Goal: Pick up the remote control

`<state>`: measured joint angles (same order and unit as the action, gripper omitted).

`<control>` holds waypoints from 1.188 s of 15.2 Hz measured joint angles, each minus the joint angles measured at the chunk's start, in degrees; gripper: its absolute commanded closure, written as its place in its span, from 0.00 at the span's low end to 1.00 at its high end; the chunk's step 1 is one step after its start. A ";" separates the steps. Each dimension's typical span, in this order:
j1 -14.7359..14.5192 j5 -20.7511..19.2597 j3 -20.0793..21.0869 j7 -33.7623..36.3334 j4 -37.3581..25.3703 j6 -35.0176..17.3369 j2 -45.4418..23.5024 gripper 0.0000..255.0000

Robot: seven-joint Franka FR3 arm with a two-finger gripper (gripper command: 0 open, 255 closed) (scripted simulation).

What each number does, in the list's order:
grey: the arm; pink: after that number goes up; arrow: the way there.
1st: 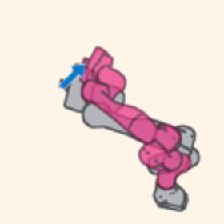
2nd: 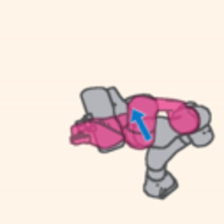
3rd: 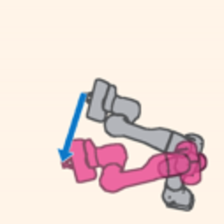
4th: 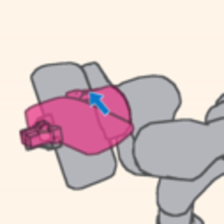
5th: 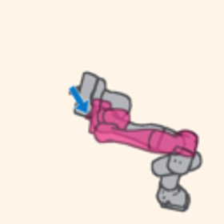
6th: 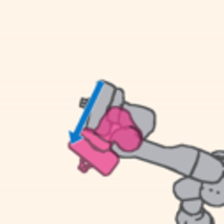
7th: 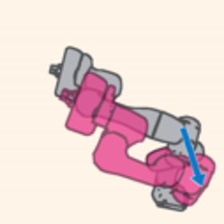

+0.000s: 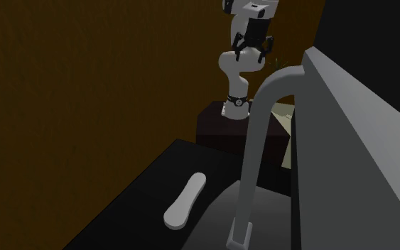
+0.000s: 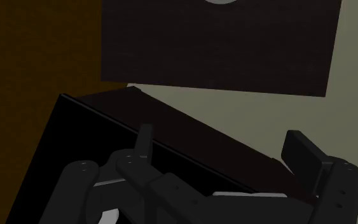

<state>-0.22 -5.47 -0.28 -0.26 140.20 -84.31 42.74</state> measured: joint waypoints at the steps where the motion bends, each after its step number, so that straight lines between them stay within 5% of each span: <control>1: 0.00 0.00 0.00 0.00 0.00 0.00 0.00 0.00; 10: 2.25 -1.57 -3.41 0.49 2.07 -16.81 -12.14 0.00; 18: 4.18 -1.70 -6.98 -0.22 -2.55 -31.06 -28.12 0.00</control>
<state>3.96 -7.17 -7.25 -0.48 137.65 -115.37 14.61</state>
